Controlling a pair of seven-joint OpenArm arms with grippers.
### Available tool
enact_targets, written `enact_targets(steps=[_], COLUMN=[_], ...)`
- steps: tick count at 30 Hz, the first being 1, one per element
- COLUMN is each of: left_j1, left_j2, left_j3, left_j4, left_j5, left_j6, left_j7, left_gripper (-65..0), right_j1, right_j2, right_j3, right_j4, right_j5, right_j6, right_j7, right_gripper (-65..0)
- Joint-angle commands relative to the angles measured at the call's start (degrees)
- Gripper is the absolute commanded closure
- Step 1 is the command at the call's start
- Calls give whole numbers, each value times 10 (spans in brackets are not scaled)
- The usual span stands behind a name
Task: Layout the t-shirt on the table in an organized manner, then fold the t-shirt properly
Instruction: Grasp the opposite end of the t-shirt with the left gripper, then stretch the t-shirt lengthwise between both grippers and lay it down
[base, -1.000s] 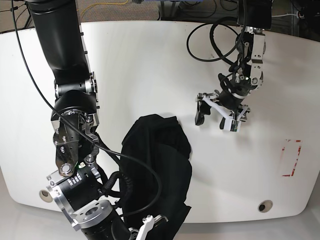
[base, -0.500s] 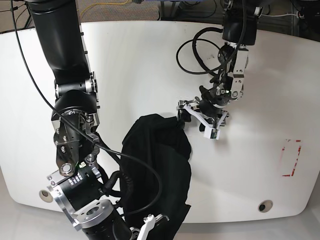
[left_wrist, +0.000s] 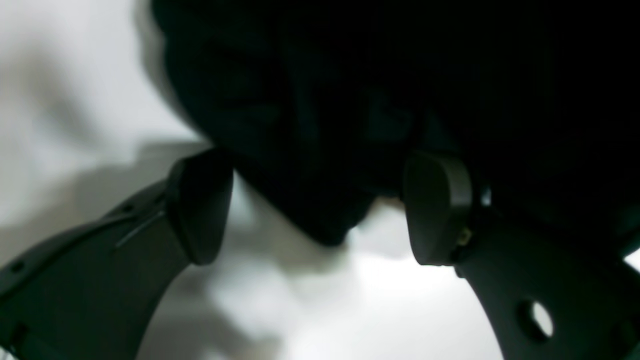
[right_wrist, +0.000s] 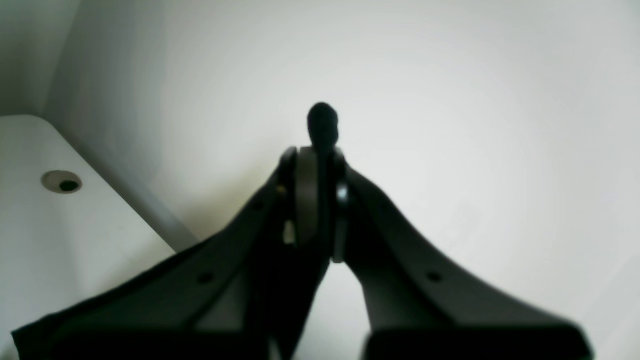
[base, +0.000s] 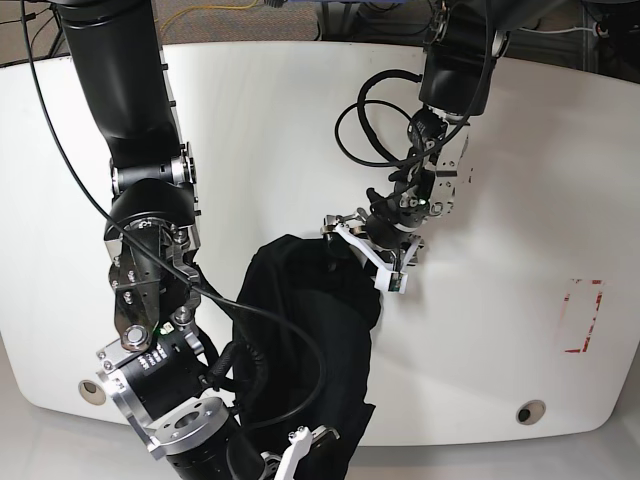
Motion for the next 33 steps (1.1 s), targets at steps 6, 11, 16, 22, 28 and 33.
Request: enact_targets(steps=[6, 11, 16, 22, 28, 33], left_j1=[-28, -53, -56, -25, 2, 22], left_j2=[19, 19, 9, -30, -80, -126], left_j3=[-1, 0, -9, -47, -90, -136], left_j4=[-49, -96, -95, -7, 125, 237], left_j5=[-4, -4, -5, -5, -5, -5], left_j6=[-1, 2, 1, 1, 0, -1], left_j7=[8, 8, 8, 13, 77, 118], left_gripper=[-232, 0, 0, 0, 0, 0], right_j1=[21, 16, 9, 1, -7, -8], right_j2=[-1, 1, 3, 17, 42, 52], right_j3=[6, 7, 31, 56, 77, 99], right_j4=[8, 9, 9, 8, 3, -28], right_j5=[-3, -4, -4, -3, 0, -1], right_j6=[-5, -5, -5, -5, -5, -5], right_j7=[18, 18, 18, 18, 18, 18], right_gripper=[-13, -13, -13, -13, -13, -13])
